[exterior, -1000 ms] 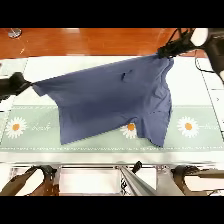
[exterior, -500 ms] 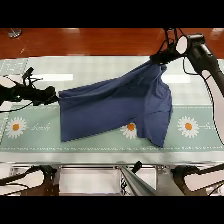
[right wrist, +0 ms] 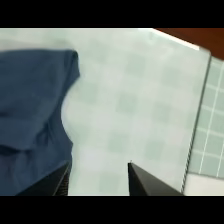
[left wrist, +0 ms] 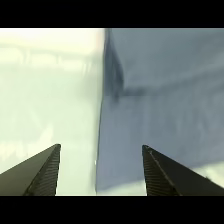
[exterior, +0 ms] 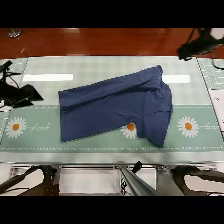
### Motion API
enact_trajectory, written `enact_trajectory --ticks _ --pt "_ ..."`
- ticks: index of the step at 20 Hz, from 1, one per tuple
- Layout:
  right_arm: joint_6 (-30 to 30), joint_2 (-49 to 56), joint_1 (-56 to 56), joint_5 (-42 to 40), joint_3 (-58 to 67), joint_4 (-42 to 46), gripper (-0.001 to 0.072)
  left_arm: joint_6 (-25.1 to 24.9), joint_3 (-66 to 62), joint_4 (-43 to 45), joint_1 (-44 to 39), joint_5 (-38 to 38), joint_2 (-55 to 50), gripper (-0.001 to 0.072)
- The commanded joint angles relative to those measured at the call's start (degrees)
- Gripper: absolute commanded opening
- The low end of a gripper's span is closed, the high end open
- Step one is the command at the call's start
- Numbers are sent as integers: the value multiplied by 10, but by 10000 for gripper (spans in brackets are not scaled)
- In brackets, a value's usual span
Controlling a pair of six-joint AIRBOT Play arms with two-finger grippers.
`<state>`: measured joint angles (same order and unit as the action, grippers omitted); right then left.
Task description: Fold the shirts.
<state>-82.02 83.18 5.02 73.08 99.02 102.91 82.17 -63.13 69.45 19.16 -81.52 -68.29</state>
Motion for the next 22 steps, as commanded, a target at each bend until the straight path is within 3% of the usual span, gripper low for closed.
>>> enact_trajectory --ticks 1,6,9,13,22 --pt "35 -23 -56 64 -19 -123 441 7 96 -2 8 -40 81 600" --pt "59 -23 -108 112 -84 -223 442 -35 290 -12 27 -13 162 599" --pt "59 -23 -109 108 -105 -254 442 -62 353 -61 42 31 162 599" --pt "63 -23 -109 88 -109 -277 440 -82 397 -132 40 101 161 599" --pt "63 -23 -109 68 -109 -276 433 -85 409 -140 17 156 70 598"
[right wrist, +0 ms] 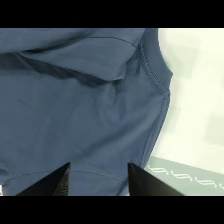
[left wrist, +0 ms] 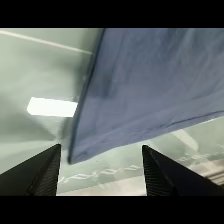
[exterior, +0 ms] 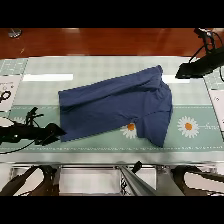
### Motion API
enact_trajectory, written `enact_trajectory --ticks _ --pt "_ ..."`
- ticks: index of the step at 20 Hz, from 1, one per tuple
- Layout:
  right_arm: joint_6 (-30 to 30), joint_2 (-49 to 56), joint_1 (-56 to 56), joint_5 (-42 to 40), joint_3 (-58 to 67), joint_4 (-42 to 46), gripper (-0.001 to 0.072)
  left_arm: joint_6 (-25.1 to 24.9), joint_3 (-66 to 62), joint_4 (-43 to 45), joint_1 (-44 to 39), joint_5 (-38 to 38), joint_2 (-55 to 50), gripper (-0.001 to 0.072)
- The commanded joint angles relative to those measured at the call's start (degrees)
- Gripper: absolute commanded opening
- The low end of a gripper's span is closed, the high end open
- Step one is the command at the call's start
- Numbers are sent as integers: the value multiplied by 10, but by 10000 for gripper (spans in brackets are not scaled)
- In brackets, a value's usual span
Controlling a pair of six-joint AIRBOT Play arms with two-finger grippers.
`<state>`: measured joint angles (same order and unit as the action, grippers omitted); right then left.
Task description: Fold the shirts.
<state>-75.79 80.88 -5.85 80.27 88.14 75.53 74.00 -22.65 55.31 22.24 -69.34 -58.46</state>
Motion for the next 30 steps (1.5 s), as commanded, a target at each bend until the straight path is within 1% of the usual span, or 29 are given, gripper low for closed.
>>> enact_trajectory --ticks 1,2,3,4,6,7,8,9,10,11,13,14,15,16,17,21,23,26,28,30 --pt "0 0 0 -4 0 -3 433 -4 4 -10 -33 48 -38 598" --pt "0 0 0 -4 0 -3 433 -3 4 -29 -57 66 -47 597" --pt "0 0 0 -3 0 -3 433 -2 4 -48 -82 87 -56 577" --pt "0 0 0 -1 0 -3 433 3 4 -67 -108 110 -64 454" --pt "0 0 0 8 0 -2 433 34 4 -84 -143 152 -72 126" --pt "0 0 -1 16 0 3 433 46 3 -84 -149 162 -72 40" --pt "0 0 0 23 -2 28 432 48 3 -84 -149 163 -72 39" --pt "-2 0 -2 30 -11 63 430 47 3 -84 -146 160 -71 23" --pt "-7 0 -10 32 -28 78 426 45 3 -82 -145 156 -69 22" --pt "-9 0 -29 33 -54 69 417 36 3 -82 -145 150 -66 22" --pt "4 0 -82 35 -122 -8 417 22 3 -82 -145 139 -59 23" --pt "20 0 -108 39 -156 -58 443 16 3 -82 -145 135 -54 23" --pt "36 0 -136 42 -192 -108 523 15 3 -82 -145 133 -50 23" --pt "44 0 -158 41 -223 -142 551 15 3 -82 -145 132 -45 23" --pt "54 0 -177 40 -253 -162 551 15 3 -82 -145 131 -40 23" --pt "76 0 -209 4 -331 -133 548 14 3 -82 -145 121 -28 23" --pt "78 0 -197 -28 -344 -135 534 14 3 -82 -145 122 -28 23" --pt "79 0 -160 -86 -347 -133 533 15 3 -83 -145 119 -28 23" --pt "58 0 -137 -131 -347 -130 533 14 3 -83 -145 117 -28 23" --pt "25 0 -120 -163 -347 -96 533 15 3 -83 -145 117 -28 22"
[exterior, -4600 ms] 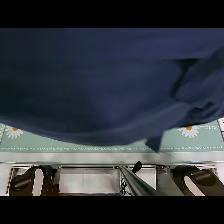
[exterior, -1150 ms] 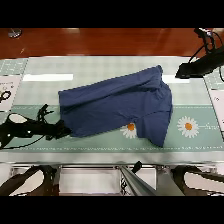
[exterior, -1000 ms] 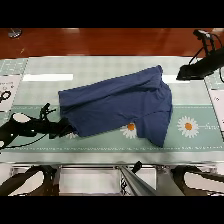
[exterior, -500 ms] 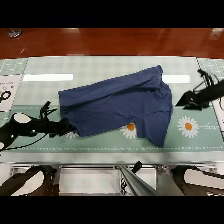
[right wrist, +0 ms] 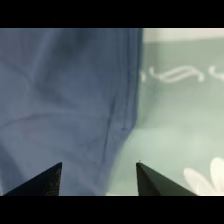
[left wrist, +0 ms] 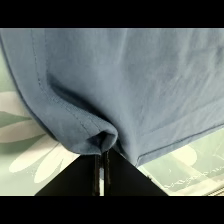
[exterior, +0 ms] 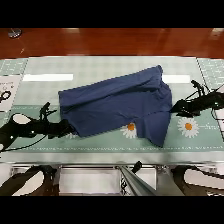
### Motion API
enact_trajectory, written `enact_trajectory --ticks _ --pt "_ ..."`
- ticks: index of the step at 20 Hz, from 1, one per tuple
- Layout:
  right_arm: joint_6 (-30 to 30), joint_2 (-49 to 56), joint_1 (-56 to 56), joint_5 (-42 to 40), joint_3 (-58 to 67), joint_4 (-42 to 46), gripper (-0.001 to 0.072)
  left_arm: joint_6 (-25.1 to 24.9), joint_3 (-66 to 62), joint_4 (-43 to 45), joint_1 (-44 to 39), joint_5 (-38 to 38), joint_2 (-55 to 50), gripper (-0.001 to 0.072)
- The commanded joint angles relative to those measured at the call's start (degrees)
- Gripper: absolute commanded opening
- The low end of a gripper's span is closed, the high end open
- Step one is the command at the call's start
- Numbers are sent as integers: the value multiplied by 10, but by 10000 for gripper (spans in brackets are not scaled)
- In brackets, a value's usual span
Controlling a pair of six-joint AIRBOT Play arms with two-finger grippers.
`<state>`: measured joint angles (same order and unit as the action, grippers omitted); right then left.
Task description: Fold the shirts.
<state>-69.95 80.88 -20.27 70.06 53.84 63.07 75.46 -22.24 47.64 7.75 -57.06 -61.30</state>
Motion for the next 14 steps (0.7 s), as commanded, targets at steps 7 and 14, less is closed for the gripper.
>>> enact_trajectory --ticks 7,14 --pt "-87 0 78 -138 -35 43 529 0 -1 -6 0 6 0 23" --pt "-73 -23 118 -134 -20 36 23 -21 -41 -5 0 0 12 21"
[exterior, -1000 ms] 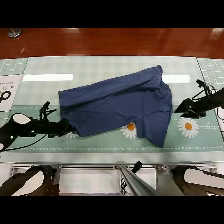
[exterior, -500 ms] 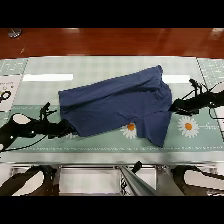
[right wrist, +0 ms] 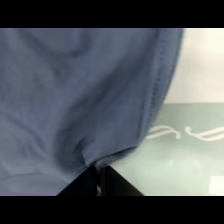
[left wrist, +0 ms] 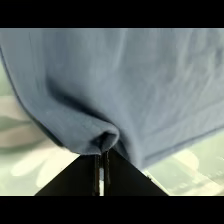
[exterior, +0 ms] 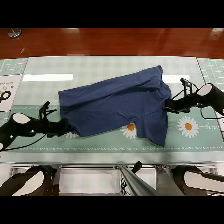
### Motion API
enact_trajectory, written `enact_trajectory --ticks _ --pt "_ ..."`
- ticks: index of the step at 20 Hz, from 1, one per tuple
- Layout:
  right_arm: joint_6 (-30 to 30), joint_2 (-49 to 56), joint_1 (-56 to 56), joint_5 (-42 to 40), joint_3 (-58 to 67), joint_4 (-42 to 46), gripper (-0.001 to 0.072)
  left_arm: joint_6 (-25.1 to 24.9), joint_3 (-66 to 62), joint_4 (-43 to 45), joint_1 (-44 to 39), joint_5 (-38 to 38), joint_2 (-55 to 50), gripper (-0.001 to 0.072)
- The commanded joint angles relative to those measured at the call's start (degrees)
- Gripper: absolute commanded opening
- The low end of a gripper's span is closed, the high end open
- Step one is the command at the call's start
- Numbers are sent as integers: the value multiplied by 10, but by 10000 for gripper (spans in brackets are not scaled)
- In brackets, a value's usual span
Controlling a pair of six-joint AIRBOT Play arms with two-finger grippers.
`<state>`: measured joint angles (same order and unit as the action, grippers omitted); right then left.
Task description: Fold the shirts.
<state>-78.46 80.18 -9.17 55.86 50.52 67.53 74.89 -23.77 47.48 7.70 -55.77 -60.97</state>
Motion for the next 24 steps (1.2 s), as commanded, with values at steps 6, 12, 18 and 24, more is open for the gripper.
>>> enact_trajectory --ticks 6,12,18,24 --pt "103 -225 -7 -10 213 -13 22 -7 -317 -3 17 -12 179 22" --pt "98 -402 -7 -81 435 -9 22 -8 -640 3 66 52 298 22" --pt "13 -468 -7 8 536 126 22 27 -780 79 66 -14 356 22" --pt "-13 -471 -7 81 579 166 22 124 -813 169 66 -212 353 22"
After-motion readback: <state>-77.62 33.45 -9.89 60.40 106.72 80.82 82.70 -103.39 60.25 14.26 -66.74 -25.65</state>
